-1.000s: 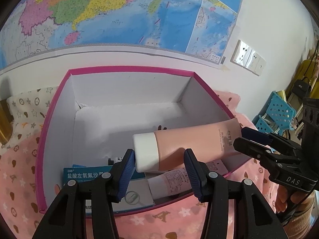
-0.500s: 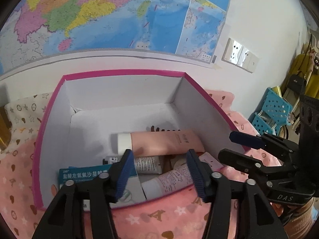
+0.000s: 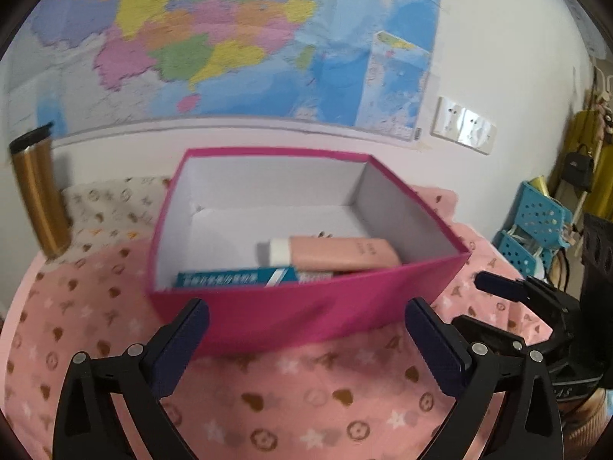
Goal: Organize rigid objects
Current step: 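Lift both open tools up away from the magenta box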
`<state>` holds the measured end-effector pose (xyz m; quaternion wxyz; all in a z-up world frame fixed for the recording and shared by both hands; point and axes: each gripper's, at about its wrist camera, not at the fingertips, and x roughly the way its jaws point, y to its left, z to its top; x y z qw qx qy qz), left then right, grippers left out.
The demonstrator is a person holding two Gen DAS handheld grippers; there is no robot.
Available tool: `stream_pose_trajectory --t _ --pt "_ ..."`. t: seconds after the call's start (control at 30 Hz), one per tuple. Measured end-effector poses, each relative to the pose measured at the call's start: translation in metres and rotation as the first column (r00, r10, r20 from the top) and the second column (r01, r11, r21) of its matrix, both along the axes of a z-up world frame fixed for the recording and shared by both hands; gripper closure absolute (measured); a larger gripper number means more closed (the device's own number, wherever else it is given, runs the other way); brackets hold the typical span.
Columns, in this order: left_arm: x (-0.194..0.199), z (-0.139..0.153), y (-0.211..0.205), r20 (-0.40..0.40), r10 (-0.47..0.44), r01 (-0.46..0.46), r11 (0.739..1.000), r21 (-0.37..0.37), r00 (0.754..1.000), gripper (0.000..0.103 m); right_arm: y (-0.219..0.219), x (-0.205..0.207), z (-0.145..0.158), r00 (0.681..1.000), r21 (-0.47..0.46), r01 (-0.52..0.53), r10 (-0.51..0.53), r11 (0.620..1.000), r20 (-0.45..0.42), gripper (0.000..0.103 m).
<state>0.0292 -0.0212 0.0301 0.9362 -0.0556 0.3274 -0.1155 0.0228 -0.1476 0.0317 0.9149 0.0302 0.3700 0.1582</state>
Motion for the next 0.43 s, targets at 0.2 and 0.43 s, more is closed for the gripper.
stream_pose_trajectory --t 0.2,0.43 --pt "-0.012 -0.015 0.003 -0.040 0.039 -0.038 0.999 0.028 0.998 0.000 0.012 -0.014 -0.012 1.000 -0.020 0.006 -0.007 1.000 -0.025 0.015" --pt "-0.021 -0.024 0.006 -0.046 0.074 -0.072 0.996 0.051 0.996 0.000 0.018 -0.023 -0.016 1.000 -0.031 -0.013 0.012 0.999 -0.029 0.015"
